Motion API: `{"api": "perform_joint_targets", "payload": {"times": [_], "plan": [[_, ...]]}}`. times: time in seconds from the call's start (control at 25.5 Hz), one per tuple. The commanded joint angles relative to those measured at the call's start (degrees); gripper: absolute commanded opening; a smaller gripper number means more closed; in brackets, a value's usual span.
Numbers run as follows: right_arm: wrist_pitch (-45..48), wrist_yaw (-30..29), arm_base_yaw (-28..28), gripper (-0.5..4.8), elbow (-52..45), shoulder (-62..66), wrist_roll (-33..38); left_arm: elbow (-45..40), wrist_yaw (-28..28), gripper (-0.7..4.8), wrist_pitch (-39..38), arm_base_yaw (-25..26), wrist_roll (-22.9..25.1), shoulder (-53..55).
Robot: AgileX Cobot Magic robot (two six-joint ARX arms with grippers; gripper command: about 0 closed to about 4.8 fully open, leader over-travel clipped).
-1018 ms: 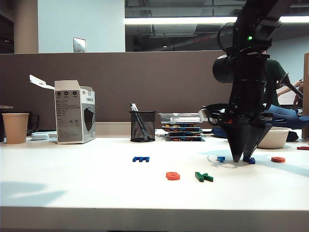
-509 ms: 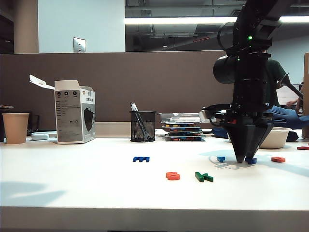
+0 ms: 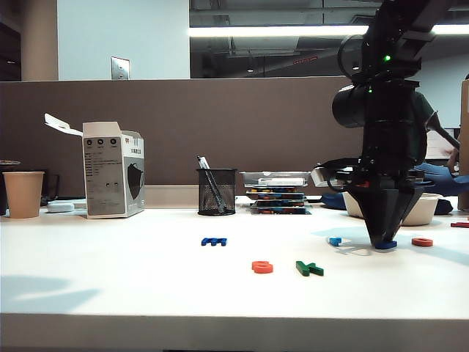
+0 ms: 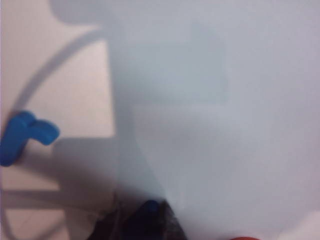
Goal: Select the appropriate letters from the row of letter magnets placed on the table to arrange into the word "sky".
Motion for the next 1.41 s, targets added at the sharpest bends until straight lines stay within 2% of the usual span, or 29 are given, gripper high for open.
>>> {"api": "perform_joint_targets", "payload": {"times": [0.04,0.2,0.35,0.71,0.9,1.25,1.41], "plan": [[-0.44,0.98,-0.04,1.0,-0.15,0.26,-0.17,0.15,-0.13,-0.04,0.5,0.02,0.28,-0.11],[-0.33,0.98,-0.04,0.37,-0.15,0.26,-0.17,0.15,-0.13,-0.04,0.5,0.02,0.28,-0.11],[-0.37,0.98,-0.04,-0.03,-0.15,0.26,-0.15,0.15,-0.13,-0.04,0.5,0.02,0.28,-0.11],[-1.68,0.81,0.02,-0.01,-0.15,0.22,-0.11,0.15,-0.13,-0.04,0.5,0.02,0.28,-0.11],[-4.0,-3.06,0.04,-0.02,-0.15,0.22,0.15,0.15,-0.13,-0.04,0.5,0.02,0.28,-0.11],[-5.64,-4.26,0.39,-0.02,-0.15,-0.76,1.64,0.15,-0.11,-0.04,0.5,0.02,0.28,-0.11],[-5.7,-6.78,0.46,-0.02,-0.15,-2.47,3.34,0.15,-0.11,-0.04,0.5,0.02,0.28,-0.11]]}}
